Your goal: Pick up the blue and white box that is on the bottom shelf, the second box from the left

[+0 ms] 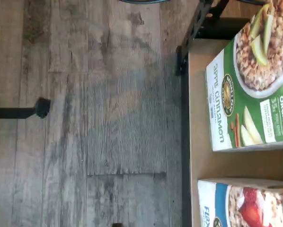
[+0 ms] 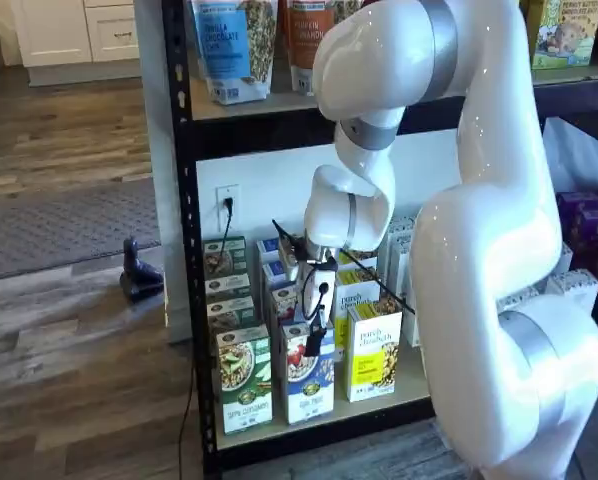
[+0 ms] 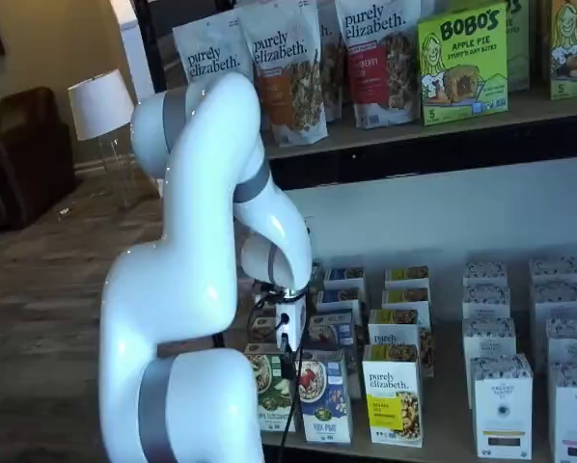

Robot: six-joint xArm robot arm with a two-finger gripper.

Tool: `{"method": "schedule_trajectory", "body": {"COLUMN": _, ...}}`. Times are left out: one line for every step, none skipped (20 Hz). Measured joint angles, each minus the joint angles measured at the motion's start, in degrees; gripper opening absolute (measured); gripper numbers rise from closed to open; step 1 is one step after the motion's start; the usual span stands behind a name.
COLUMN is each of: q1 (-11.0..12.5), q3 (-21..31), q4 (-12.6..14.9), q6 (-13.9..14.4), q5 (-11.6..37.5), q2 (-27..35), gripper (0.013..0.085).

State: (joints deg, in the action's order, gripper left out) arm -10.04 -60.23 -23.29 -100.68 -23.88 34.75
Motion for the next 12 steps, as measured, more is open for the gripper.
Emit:
{"method": "schedule_trajectory", "body": {"q1": 0.12, "q3": -0.37, "q4": 0.45, "q6": 0.33, "q5": -1.04, "q2": 0.06, "gripper": 0.0850}}
{"method": "schedule_trajectory", "body": {"q1": 0.70, "q3": -1.71, "q4": 2.18, "q6": 1.57, "q5": -4.24, "q2": 0.28, "gripper": 0.0850}}
{"method": "schedule_trajectory", "body": {"q1": 1.03, "q3": -2.31, "q4": 3.31, "q6": 2.38, "q5": -5.68, "q2": 0.41, "gripper": 0.0850}}
{"method": "schedule_trajectory", "body": {"q1": 1.18, "q3": -2.59, "q4": 4.01, "q6": 2.84, "q5": -6.17, "q2": 0.50, "gripper": 0.0850}}
{"method": "schedule_trajectory", "body": {"q1": 1.28, "q3": -2.73, "q4": 4.31, "q6": 3.01, "q5": -6.31, "q2": 0.57, "gripper": 0.0850}}
{"method": "schedule_trajectory", "body": {"q1": 1.38, "q3": -2.86, "q4": 4.67, "q6": 3.28, "q5": -6.38, "q2": 0.63, "gripper": 0.0850}}
{"method": "schedule_trajectory", "body": {"q1": 1.47, "q3": -2.98, "q4": 5.47, "q6": 3.87, "q5": -6.33, "q2": 0.75, "gripper": 0.0850}}
{"method": "schedule_trajectory", "body": {"q1": 1.52, "q3": -3.02, "q4": 5.96, "q6": 4.25, "q5": -6.19, "q2": 0.82, "gripper": 0.0850}}
{"method": "schedule_trajectory", "body": {"q1": 1.66, "q3": -3.17, "q4": 6.49, "q6": 4.56, "q5": -5.93, "q2": 1.05, "gripper": 0.0850}}
{"method": "schedule_trajectory", "body": {"q1": 1.68, "q3": -3.15, "q4": 6.57, "q6": 4.59, "q5": -5.60, "q2": 1.13, "gripper": 0.0850}}
{"method": "schedule_trajectory", "body": {"q1": 1.70, "q3": -3.08, "q4": 6.67, "q6": 4.63, "q5": -5.11, "q2": 1.23, "gripper": 0.0850}}
{"method": "schedule_trajectory", "body": {"q1": 1.79, "q3": -3.15, "q4": 7.13, "q6": 4.92, "q5": -4.48, "q2": 1.56, "gripper": 0.0850}}
